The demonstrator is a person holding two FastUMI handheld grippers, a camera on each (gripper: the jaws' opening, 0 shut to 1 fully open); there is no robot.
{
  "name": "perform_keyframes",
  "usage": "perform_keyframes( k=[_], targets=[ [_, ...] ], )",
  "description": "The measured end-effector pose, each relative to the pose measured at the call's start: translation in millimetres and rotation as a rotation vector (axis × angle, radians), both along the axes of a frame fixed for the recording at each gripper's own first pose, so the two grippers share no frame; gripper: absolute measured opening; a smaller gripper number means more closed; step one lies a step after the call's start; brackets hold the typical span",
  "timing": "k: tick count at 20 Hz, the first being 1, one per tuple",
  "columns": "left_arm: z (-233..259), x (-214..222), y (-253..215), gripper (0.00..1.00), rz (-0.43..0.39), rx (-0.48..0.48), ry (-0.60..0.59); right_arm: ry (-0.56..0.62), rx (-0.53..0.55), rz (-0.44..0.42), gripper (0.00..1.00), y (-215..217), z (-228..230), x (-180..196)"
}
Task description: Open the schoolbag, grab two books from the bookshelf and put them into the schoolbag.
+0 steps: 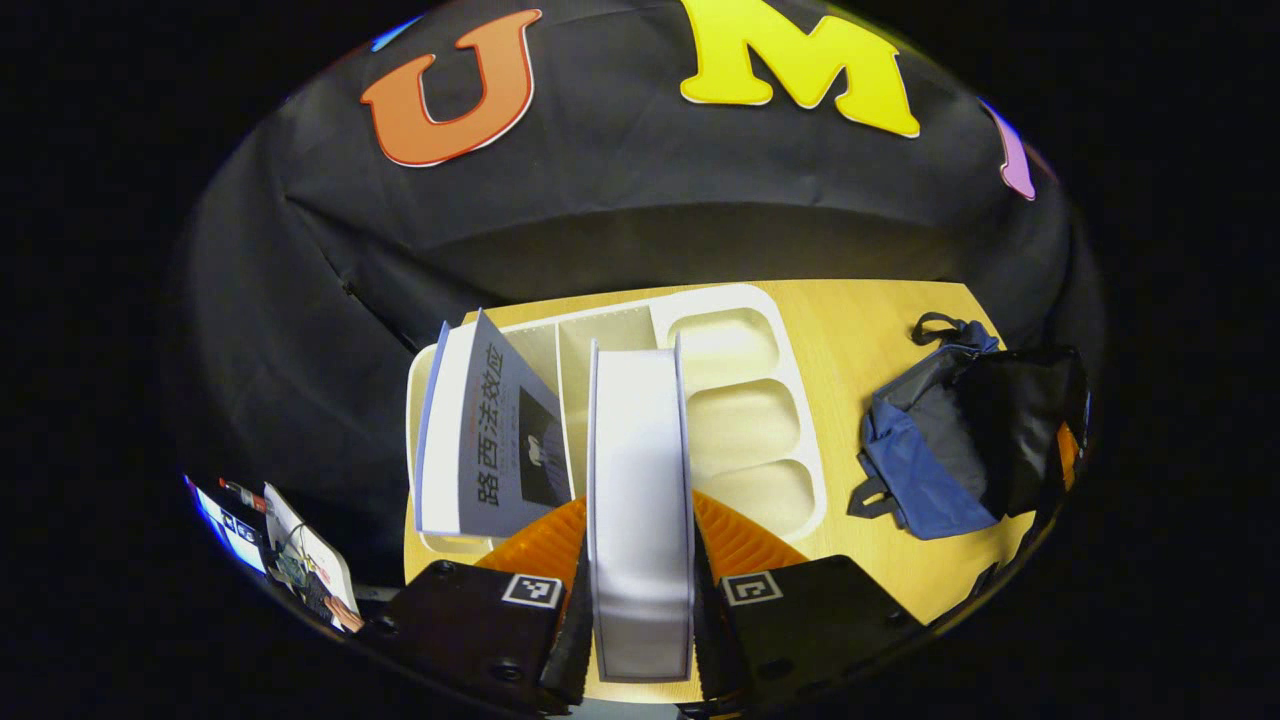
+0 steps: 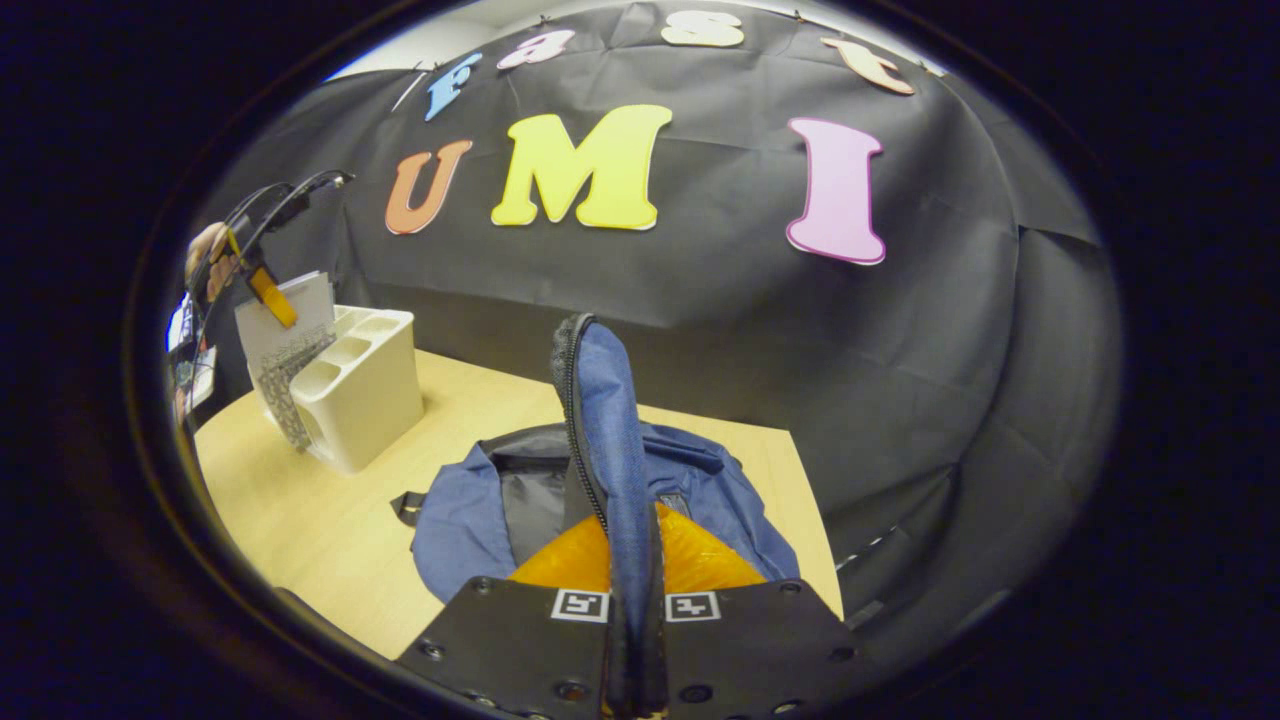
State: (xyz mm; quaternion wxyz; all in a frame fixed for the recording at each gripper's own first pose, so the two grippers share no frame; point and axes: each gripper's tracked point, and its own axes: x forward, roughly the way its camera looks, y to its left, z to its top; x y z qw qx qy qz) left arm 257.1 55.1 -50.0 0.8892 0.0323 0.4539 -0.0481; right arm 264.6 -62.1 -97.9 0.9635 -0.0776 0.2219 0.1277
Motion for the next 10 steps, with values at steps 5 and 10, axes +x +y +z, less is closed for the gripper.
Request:
perform_keyframes(
  k=[5, 10],
  targets=[
    [14.3, -52.5, 16.8, 0.44, 0.036, -0.066, -0.057, 0.02, -0.011, -0.016, 0.06, 1.1, -3.2, -2.4],
    [14.5, -110.5, 31.4, 0.43, 0.094, -0.203, -0.096, 0.046, -0.004, -0.034, 0.06, 6.2, -10.3, -0.2]
  ],
)
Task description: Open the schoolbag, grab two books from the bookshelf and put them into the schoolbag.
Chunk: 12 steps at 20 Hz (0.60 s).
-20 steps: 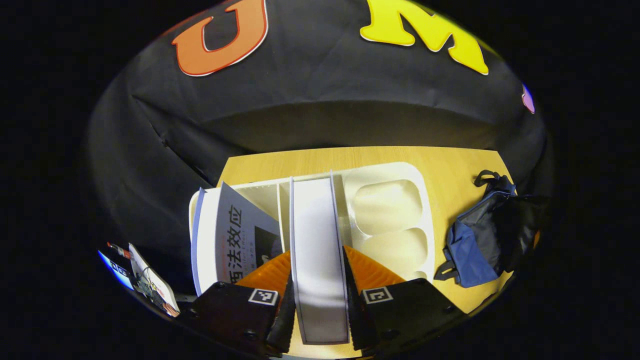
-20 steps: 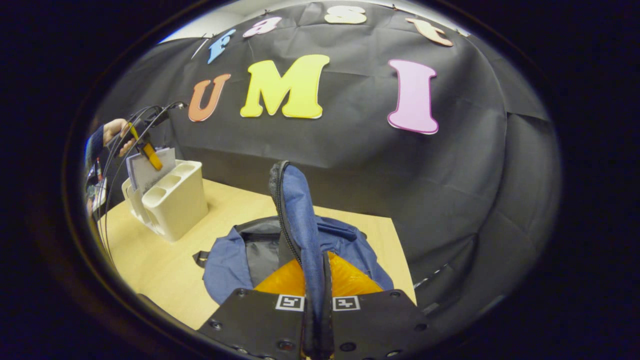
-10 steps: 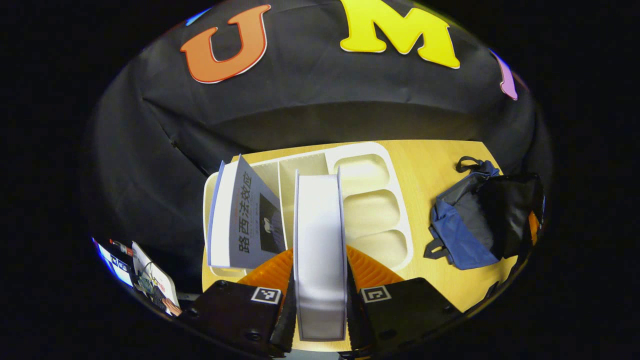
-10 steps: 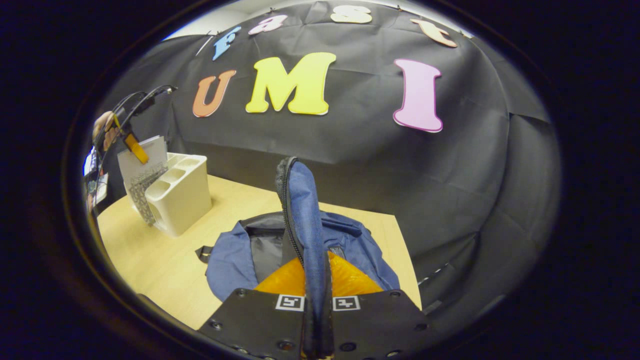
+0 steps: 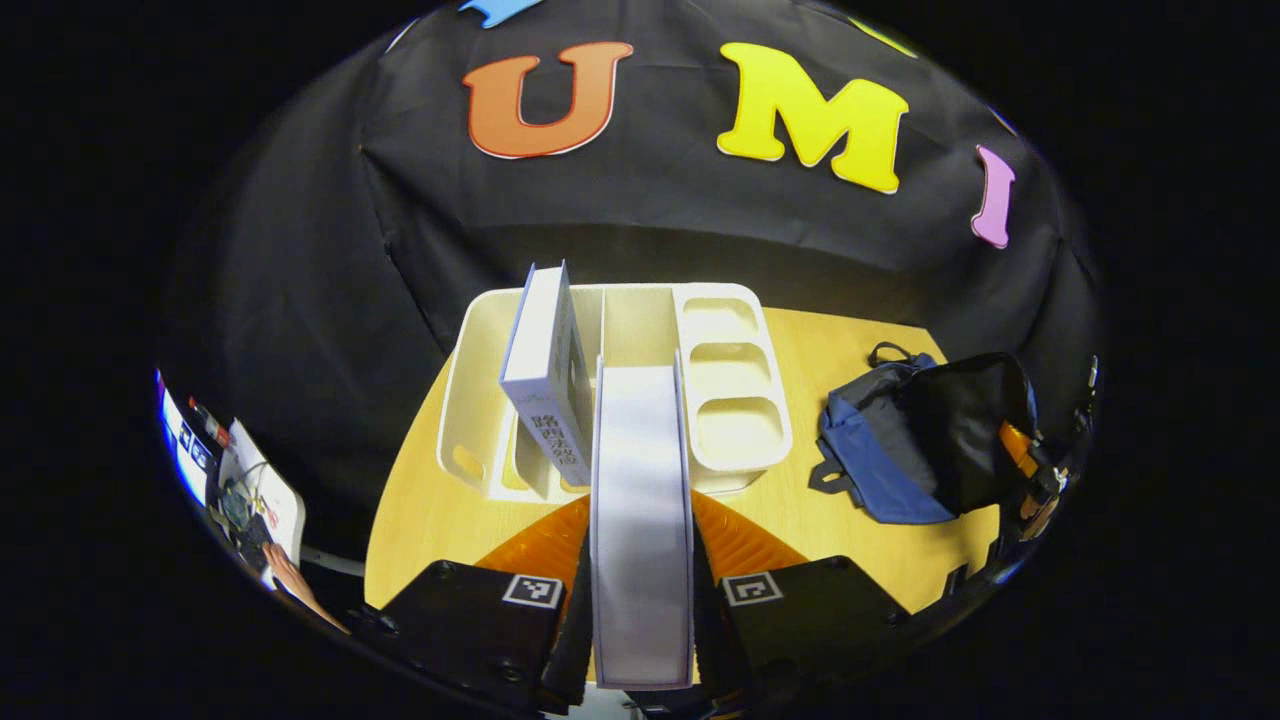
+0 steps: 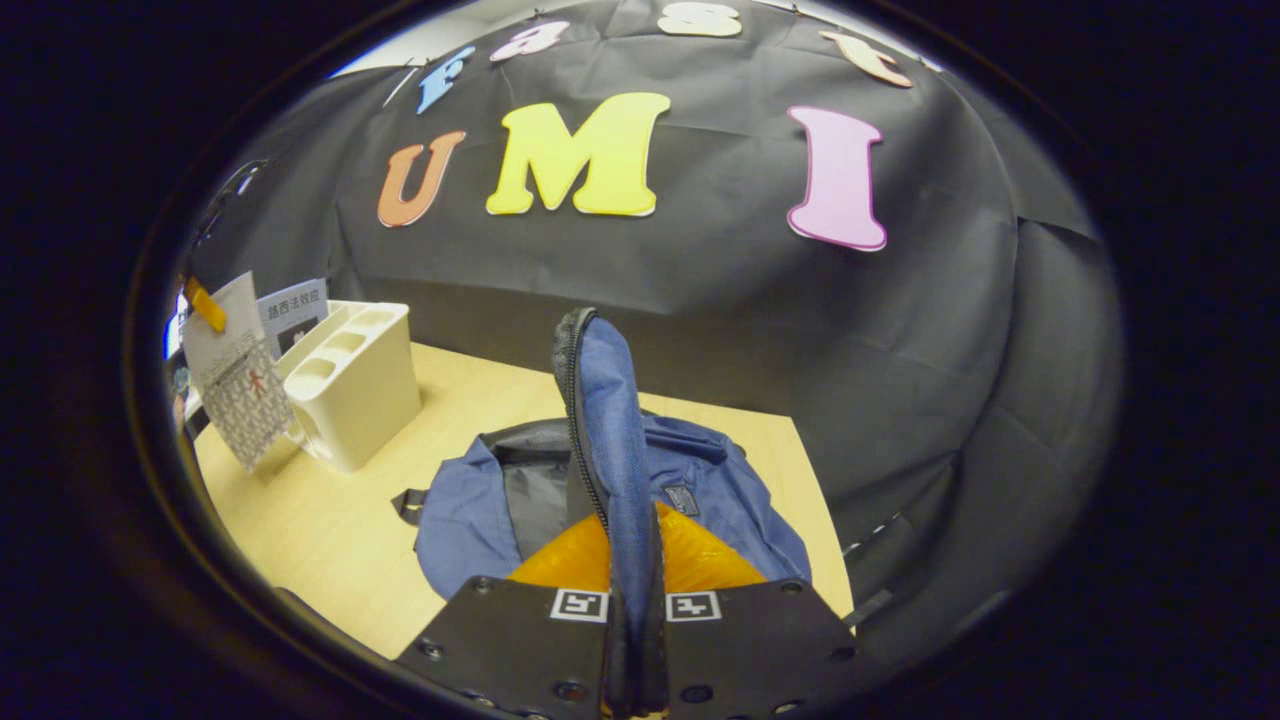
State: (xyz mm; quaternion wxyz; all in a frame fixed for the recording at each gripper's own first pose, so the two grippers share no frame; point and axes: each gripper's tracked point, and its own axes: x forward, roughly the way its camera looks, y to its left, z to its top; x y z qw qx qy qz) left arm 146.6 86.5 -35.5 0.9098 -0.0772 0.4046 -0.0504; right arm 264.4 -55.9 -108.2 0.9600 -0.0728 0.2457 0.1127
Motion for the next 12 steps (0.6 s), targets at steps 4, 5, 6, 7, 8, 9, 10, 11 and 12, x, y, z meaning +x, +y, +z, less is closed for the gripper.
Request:
perform_keyframes(
  k=[4, 5, 6, 7, 8, 9, 10, 11, 12],
  targets=[
    [-9.6, -42.8, 0.3, 0.44, 0.055, -0.119, 0.02, 0.014, 0.01, -0.004, 0.06, 5.1, -3.8, 0.2],
    [-10.1, -50.3, -1.7, 0.44, 0.065, -0.144, 0.015, 0.014, 0.011, -0.004, 0.06, 6.2, -3.0, 0.5],
    [-8.0, -56.5, -8.6, 0.45, 0.048, -0.161, 0.003, 0.014, 0.008, -0.004, 0.06, 6.8, -2.9, 0.6],
    [-5.0, -60.9, -14.8, 0.44, 0.015, -0.163, -0.033, 0.014, 0.006, -0.004, 0.06, 7.3, -1.9, 1.1],
    [-4.5, -64.1, -20.4, 0.44, 0.008, -0.165, -0.049, 0.015, -0.002, -0.004, 0.06, 7.6, -2.5, 1.0],
    [-5.9, -67.6, -27.8, 0.43, 0.004, -0.171, -0.054, 0.013, -0.012, -0.004, 0.06, 6.9, -1.6, 0.6],
    [-6.5, -69.7, -37.8, 0.43, -0.011, -0.18, -0.057, 0.012, -0.014, -0.001, 0.06, 8.5, -0.7, 0.0],
    [-7.8, -72.4, -49.1, 0.44, -0.022, -0.192, -0.057, 0.011, -0.017, 0.003, 0.06, 10.2, -0.2, -0.7],
    [-7.3, -71.6, -61.7, 0.44, -0.033, -0.205, -0.058, 0.01, -0.02, 0.005, 0.06, 9.5, -0.8, 0.0]
  ],
)
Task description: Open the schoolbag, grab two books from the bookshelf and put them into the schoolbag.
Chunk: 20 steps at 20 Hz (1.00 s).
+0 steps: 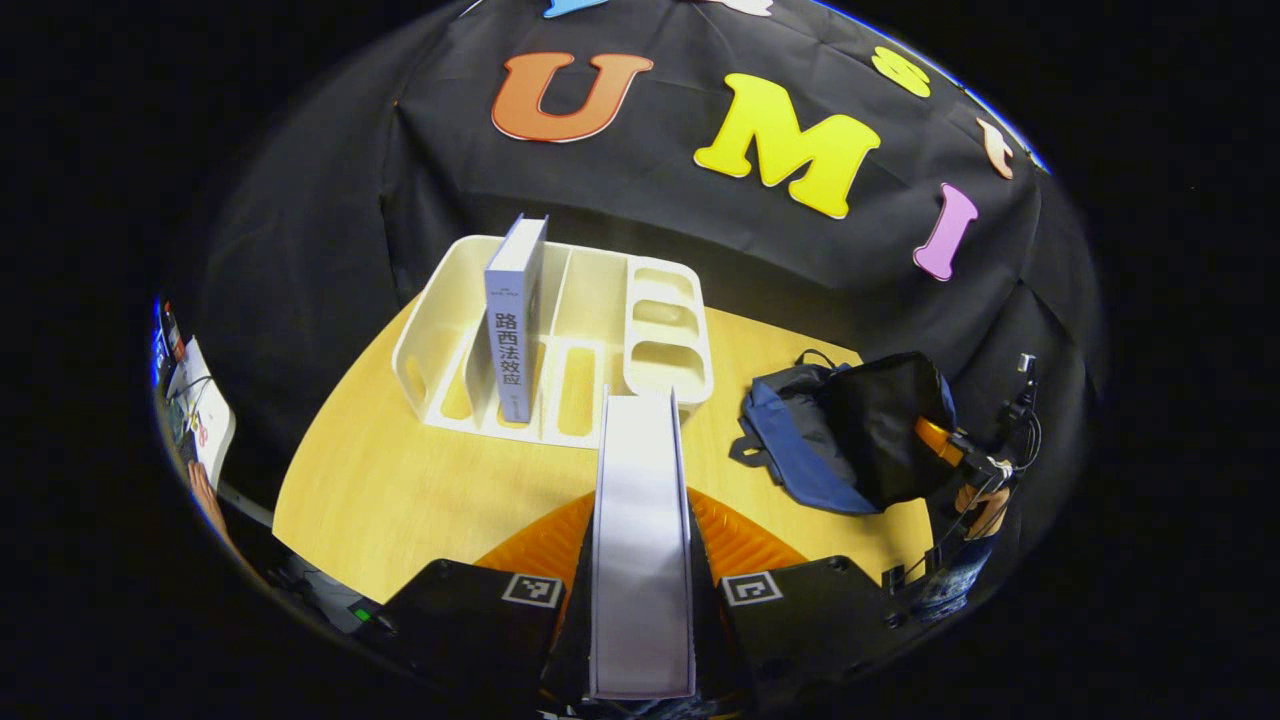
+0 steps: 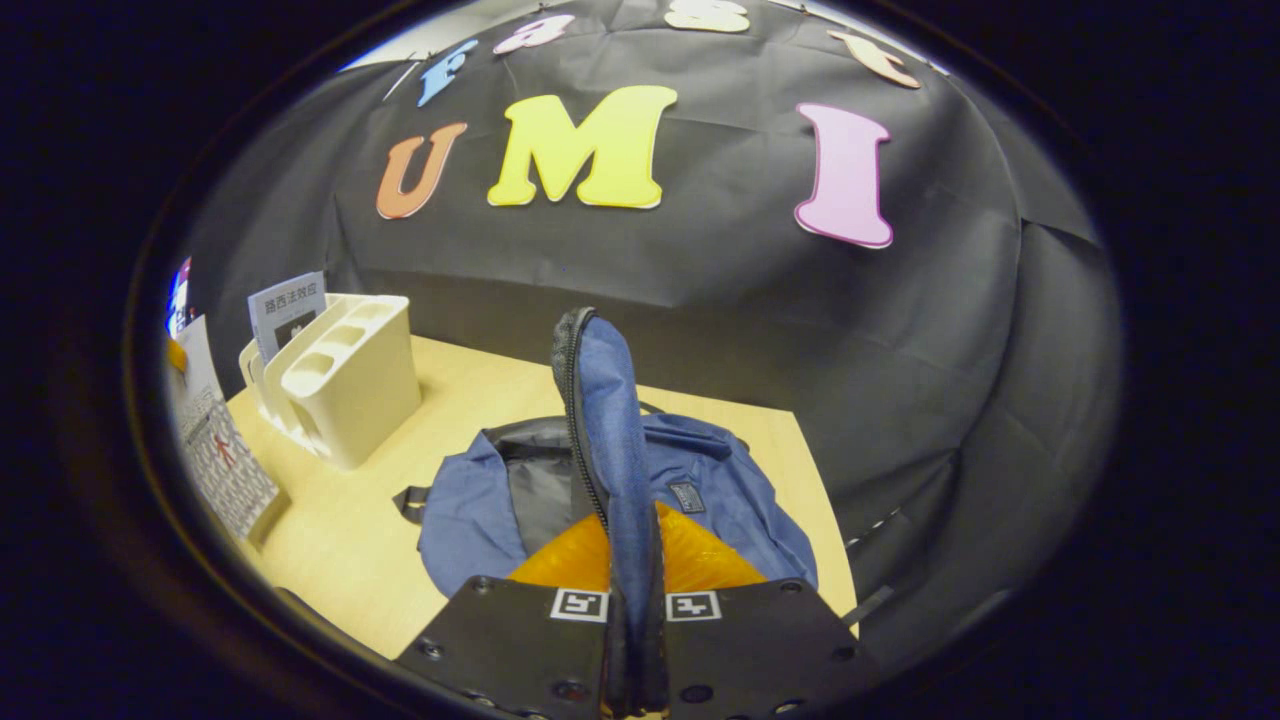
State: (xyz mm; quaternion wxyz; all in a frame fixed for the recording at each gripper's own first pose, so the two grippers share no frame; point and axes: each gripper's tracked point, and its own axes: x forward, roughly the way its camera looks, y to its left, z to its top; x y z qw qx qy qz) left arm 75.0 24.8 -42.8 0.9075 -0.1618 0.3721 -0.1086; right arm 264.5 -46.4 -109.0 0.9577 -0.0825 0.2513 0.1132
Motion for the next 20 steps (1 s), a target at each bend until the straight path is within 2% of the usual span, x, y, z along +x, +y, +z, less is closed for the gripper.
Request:
perform_keyframes(
  k=[2, 9, 16, 20],
  targets=[
    [5.8, 4.6, -27.1, 0.44, -0.019, -0.048, -0.024, 0.004, 0.007, 0.004, 0.06, 0.2, -0.2, 0.0],
    [27.8, 38.7, -118.7, 0.44, -0.067, -0.322, -0.078, 0.024, 0.038, 0.0, 0.06, -6.6, 8.0, 6.6],
    [33.8, 105.6, -175.4, 0.44, -0.027, -0.453, -0.095, 0.02, 0.062, -0.024, 0.06, -23.4, 26.3, 10.1],
    [34.3, 142.6, -204.5, 0.44, 0.017, -0.536, -0.109, -0.01, 0.037, -0.045, 0.06, -30.6, 40.5, 10.3]
  ],
)
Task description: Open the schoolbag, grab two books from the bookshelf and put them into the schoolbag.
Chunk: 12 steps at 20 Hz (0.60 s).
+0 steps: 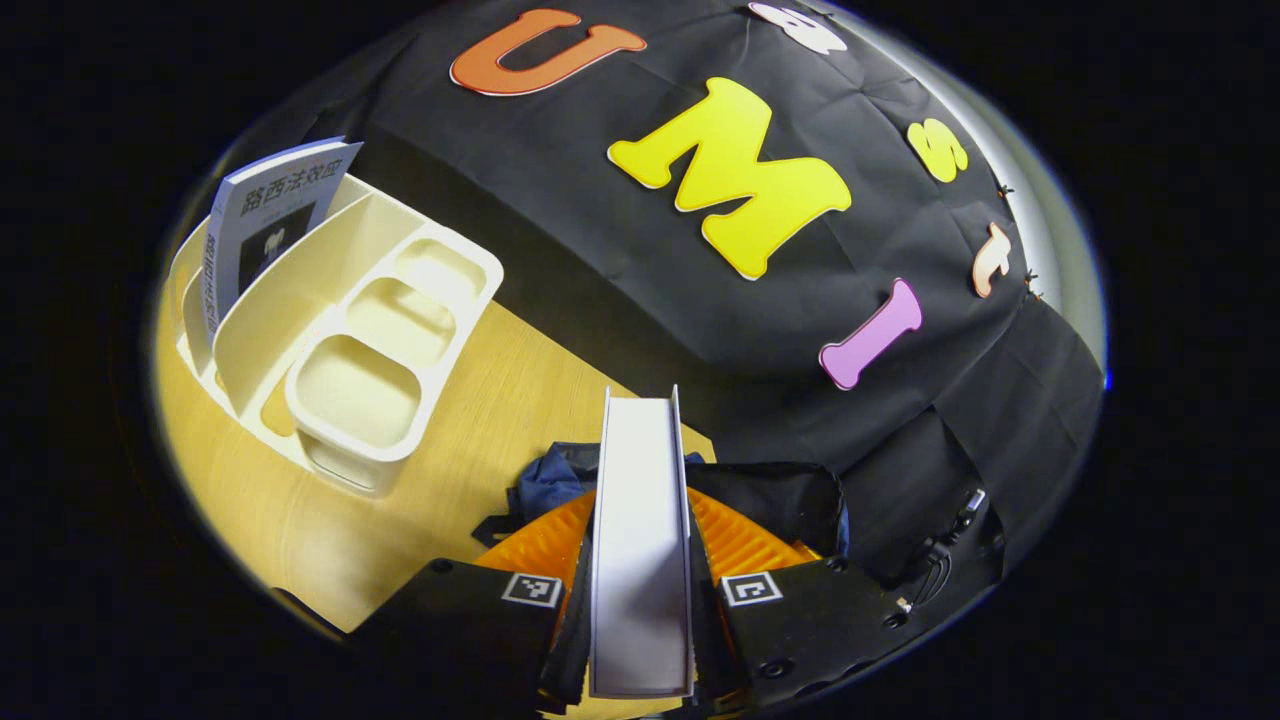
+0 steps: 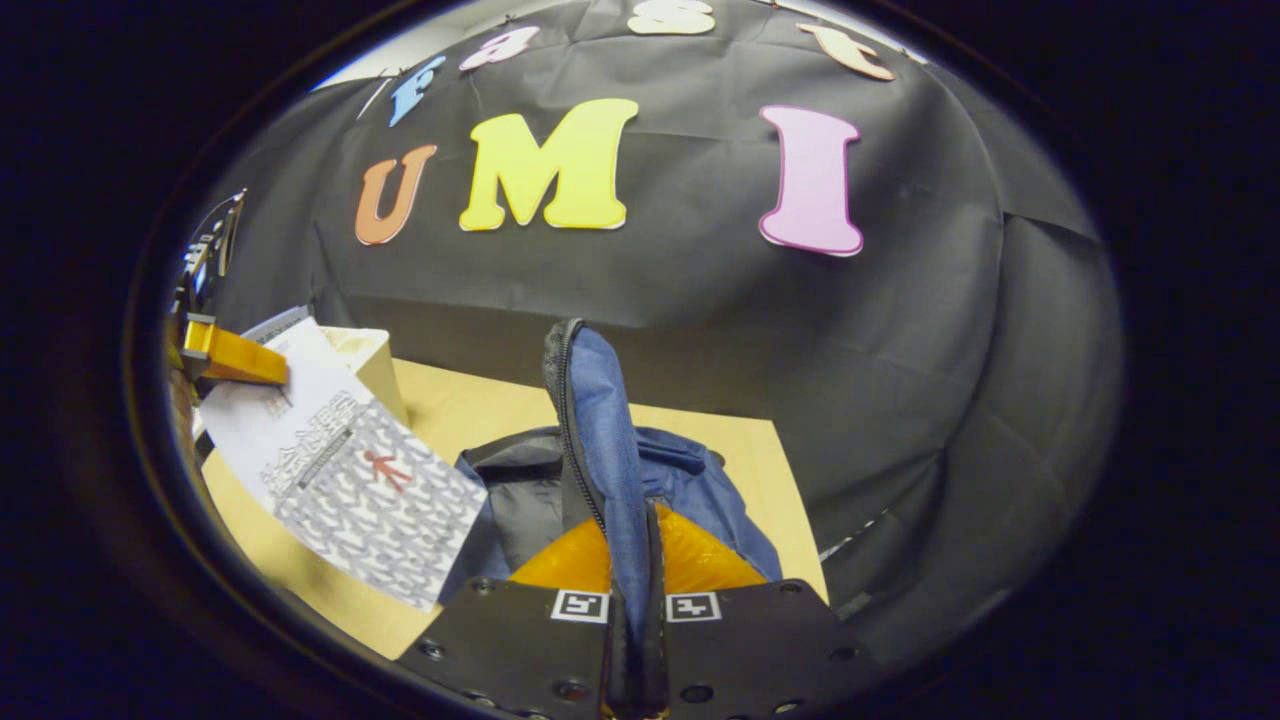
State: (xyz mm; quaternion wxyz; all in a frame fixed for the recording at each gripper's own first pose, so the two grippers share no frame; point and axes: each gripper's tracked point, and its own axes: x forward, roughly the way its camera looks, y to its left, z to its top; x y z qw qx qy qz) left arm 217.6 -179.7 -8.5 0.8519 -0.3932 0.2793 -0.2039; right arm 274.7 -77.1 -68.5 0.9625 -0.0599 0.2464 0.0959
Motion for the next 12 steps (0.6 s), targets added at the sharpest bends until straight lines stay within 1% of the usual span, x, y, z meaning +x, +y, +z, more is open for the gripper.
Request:
perform_keyframes(
  k=[3, 5, 9, 11, 12],
  targets=[
    [-6.5, 18.4, -32.8, 0.44, -0.004, -0.111, 0.025, -0.01, -0.007, 0.008, 0.06, 1.4, 2.6, 0.5],
    [-12.4, 31.8, -51.1, 0.44, 0.01, -0.187, 0.042, -0.019, 0.026, 0.005, 0.06, 4.5, 5.1, 0.2],
    [-40.4, 58.9, -78.3, 0.44, 0.079, -0.269, 0.07, -0.046, 0.056, -0.02, 0.06, 5.6, 8.8, -0.3],
    [-66.3, 67.6, -93.9, 0.44, 0.117, -0.294, 0.109, -0.057, 0.071, -0.024, 0.06, 8.0, 11.1, -0.7],
    [-74.8, 67.5, -105.8, 0.44, 0.112, -0.305, 0.117, -0.059, 0.076, -0.026, 0.06, 11.3, 10.6, -1.3]
  ],
)
